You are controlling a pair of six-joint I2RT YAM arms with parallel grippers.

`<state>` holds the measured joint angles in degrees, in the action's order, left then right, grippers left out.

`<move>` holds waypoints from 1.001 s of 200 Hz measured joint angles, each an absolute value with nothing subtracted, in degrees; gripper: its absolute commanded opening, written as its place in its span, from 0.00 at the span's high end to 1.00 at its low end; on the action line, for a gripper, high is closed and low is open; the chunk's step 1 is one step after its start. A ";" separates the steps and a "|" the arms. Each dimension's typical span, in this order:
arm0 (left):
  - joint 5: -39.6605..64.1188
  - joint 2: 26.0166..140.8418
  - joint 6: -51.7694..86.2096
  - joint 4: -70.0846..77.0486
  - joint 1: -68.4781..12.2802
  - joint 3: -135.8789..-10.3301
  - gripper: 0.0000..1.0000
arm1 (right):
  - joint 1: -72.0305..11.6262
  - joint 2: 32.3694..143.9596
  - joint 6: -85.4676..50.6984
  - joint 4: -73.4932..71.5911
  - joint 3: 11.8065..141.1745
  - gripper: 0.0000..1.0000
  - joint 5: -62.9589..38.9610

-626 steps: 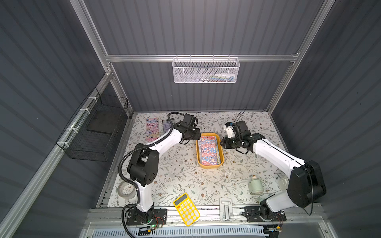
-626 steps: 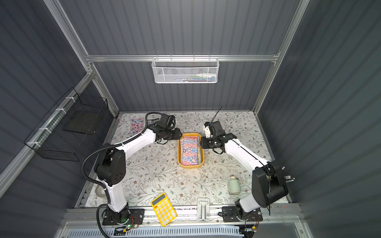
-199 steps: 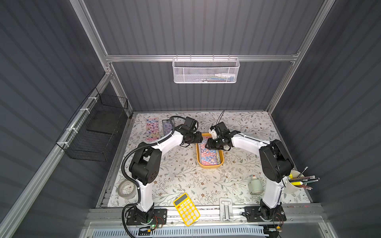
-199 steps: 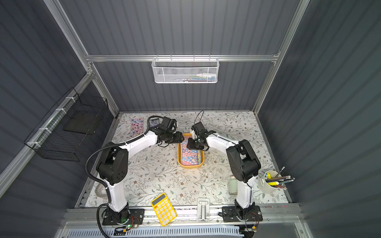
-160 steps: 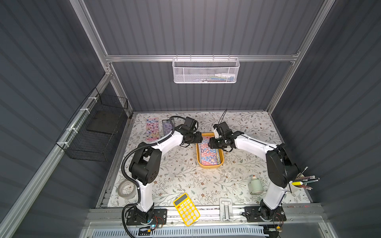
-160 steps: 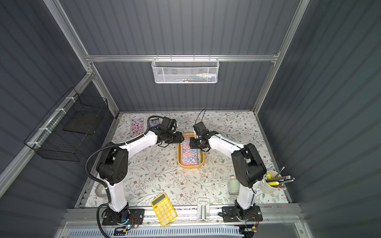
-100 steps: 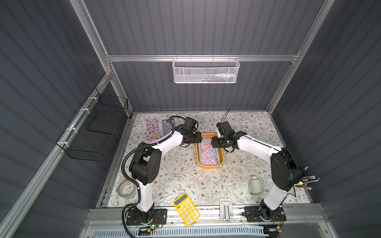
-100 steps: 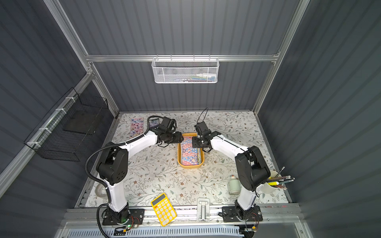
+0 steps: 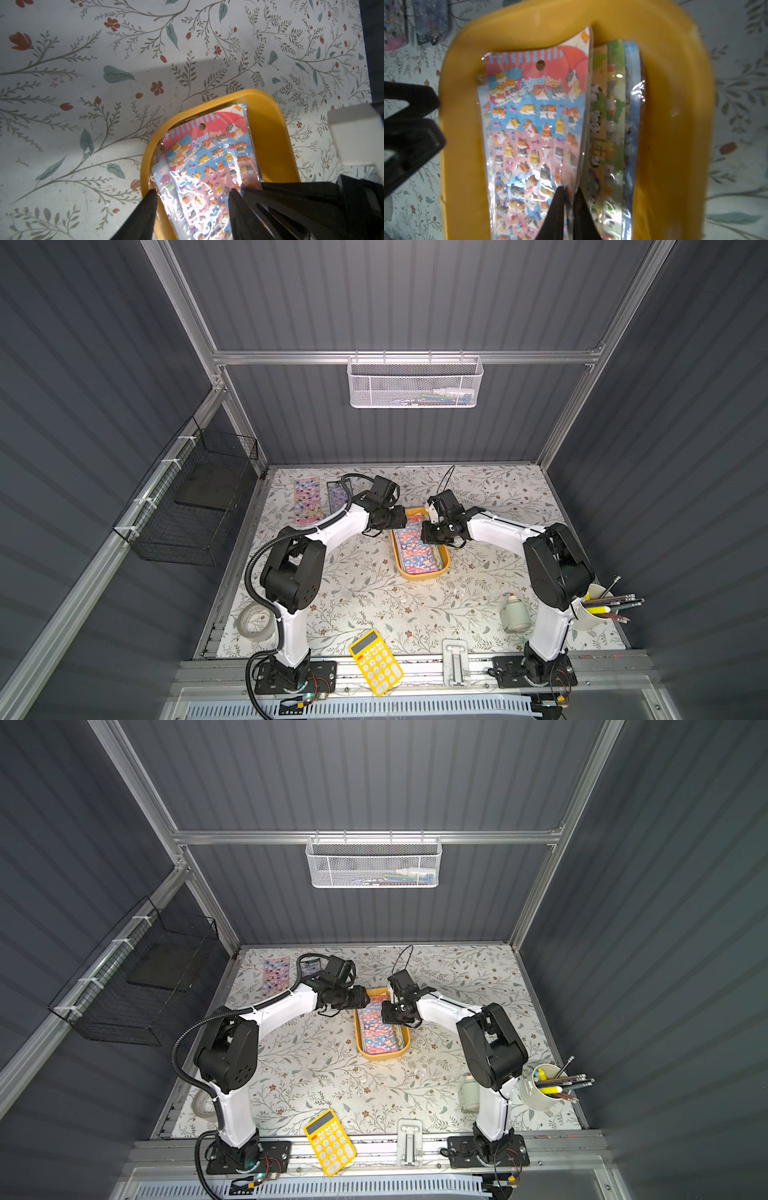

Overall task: Take the stickers out of the storage box
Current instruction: Pick up the sticker from the storage box.

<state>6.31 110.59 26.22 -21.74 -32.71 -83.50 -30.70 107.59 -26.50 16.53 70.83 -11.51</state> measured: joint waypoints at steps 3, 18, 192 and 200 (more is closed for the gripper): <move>6.33 110.59 26.22 -21.74 -32.71 -83.50 0.43 | -30.72 107.33 -26.55 16.32 70.57 0.93 -11.53; 6.50 110.59 26.22 -21.74 -32.71 -83.50 0.42 | -30.74 106.08 -26.50 15.51 69.47 0.94 -11.42; 11.57 100.62 26.48 -13.34 -30.52 -82.13 0.03 | -22.79 86.89 -28.16 7.49 56.49 0.99 -18.20; 12.86 99.79 26.89 -11.81 -29.85 -80.90 0.07 | -22.00 86.85 -28.80 6.63 56.07 1.00 -19.44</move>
<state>12.86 99.79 26.89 -11.81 -29.85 -80.90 -22.00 86.85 -28.80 6.63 56.07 -19.44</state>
